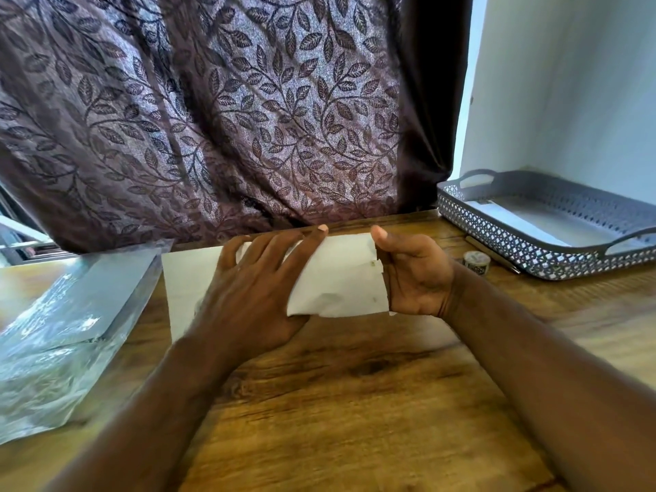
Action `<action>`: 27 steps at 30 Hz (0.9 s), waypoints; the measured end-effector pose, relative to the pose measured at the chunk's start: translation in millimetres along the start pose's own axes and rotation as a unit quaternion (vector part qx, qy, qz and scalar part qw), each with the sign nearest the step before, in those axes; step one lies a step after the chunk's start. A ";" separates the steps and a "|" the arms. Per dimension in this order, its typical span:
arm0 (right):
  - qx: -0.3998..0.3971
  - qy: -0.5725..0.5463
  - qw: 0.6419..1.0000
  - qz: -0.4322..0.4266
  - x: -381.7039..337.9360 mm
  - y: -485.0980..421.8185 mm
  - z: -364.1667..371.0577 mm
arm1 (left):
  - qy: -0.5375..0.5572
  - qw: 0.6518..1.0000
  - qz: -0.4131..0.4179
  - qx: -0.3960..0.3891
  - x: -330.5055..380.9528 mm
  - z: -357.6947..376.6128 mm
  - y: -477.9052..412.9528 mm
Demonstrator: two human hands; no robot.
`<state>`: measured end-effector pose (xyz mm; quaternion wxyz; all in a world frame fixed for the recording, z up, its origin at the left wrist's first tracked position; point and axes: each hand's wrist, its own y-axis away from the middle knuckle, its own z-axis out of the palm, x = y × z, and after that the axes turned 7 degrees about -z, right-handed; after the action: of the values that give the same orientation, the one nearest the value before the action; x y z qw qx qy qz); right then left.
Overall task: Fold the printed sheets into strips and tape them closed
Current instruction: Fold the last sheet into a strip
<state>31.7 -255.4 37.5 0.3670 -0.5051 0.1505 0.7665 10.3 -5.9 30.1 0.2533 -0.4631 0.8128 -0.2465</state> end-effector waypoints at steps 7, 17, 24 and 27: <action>0.058 0.054 0.997 0.002 -0.6 -4.0 -2.5 | -0.016 0.999 -0.018 -0.025 -8.8 2.4 2.7; 0.118 0.168 0.979 -0.005 12.7 -10.4 5.5 | -0.019 0.998 -0.006 -0.062 -0.7 5.4 4.2; 0.127 0.156 0.979 -0.019 8.0 -9.7 2.3 | -0.023 0.994 0.010 -0.102 -2.2 6.5 3.7; 0.123 0.177 0.976 -0.018 7.5 -8.6 -1.0 | -0.030 0.994 0.017 -0.105 -4.4 6.4 3.9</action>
<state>36.9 -247.0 31.6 0.4079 -0.5862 0.2966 0.6340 13.9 -1.4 23.6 0.2319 -0.4805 0.8339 -0.1410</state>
